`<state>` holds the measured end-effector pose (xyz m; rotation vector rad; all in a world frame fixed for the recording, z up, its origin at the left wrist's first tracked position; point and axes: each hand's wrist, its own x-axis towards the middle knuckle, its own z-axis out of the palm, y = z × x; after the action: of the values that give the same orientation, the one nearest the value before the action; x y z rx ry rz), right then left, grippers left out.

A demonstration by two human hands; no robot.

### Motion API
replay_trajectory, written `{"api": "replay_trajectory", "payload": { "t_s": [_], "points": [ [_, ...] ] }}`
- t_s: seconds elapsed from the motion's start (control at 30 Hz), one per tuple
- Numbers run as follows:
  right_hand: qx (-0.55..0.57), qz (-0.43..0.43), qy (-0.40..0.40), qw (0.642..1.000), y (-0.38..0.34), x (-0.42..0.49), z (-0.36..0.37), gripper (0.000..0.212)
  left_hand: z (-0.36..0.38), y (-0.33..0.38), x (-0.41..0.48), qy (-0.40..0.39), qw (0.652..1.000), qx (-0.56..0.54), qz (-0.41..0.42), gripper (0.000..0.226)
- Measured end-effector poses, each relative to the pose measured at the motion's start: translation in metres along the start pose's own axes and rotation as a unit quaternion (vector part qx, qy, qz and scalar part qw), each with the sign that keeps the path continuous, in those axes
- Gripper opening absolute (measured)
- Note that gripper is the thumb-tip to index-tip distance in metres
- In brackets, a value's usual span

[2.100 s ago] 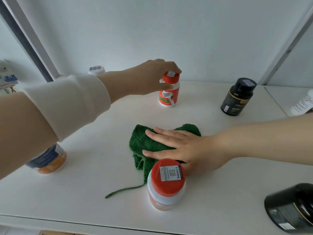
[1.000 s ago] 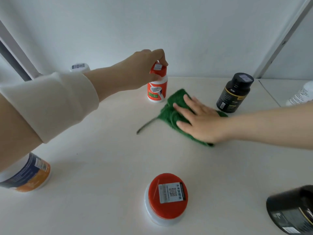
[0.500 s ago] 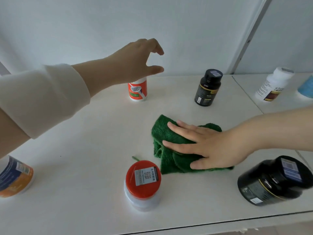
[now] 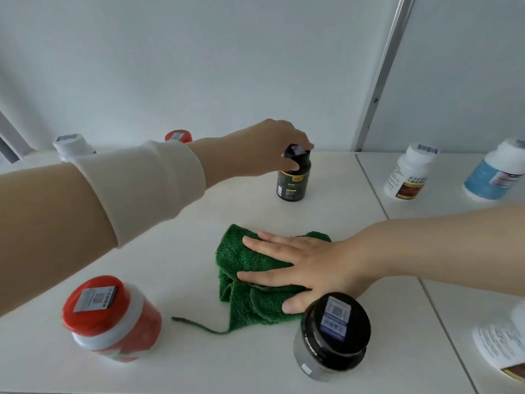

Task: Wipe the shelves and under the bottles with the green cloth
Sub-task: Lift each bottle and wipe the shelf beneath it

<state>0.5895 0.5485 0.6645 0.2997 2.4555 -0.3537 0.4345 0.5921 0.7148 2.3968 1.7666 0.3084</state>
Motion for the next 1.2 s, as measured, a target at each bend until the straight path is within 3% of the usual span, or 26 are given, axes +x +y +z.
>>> {"api": "replay_trajectory", "payload": {
  "t_s": [0.17, 0.47, 0.53, 0.67, 0.73, 0.87, 1.03, 1.2],
  "points": [
    [-0.002, 0.03, -0.009, 1.0, 0.034, -0.027, 0.009, 0.062, 0.005, 0.007, 0.007, 0.04, 0.999, -0.011, -0.021, 0.032],
    [0.05, 0.2, 0.047, 0.977, 0.097, -0.03, 0.001, 0.06, 0.003, 0.006, 0.014, 0.054, 0.998, -0.012, -0.036, 0.03],
    [0.038, 0.191, 0.025, 0.981, 0.08, -0.035, 0.01, 0.063, 0.002, 0.006, 0.016, 0.049, 0.998, -0.011, -0.035, 0.03],
    [0.022, 0.092, -0.041, 0.995, 0.042, -0.061, 0.032, 0.064, 0.0, 0.004, 0.016, 0.039, 0.999, -0.014, -0.032, 0.03],
    [0.017, 0.097, -0.058, 0.993, 0.042, -0.066, 0.03, 0.063, 0.0, 0.002, 0.015, 0.038, 0.999, -0.022, -0.03, 0.03],
    [0.012, 0.194, 0.009, 0.981, 0.07, -0.038, 0.016, 0.064, 0.002, 0.001, 0.015, 0.04, 0.999, -0.025, -0.025, 0.03],
    [0.107, 0.321, 0.123, 0.933, 0.133, 0.005, -0.02, 0.06, 0.004, 0.001, 0.017, 0.044, 0.998, -0.026, -0.024, 0.03],
    [0.13, 0.353, 0.153, 0.914, 0.141, 0.019, -0.031, 0.059, 0.005, 0.003, 0.017, 0.044, 0.999, -0.018, -0.018, 0.031]
  ]
}}
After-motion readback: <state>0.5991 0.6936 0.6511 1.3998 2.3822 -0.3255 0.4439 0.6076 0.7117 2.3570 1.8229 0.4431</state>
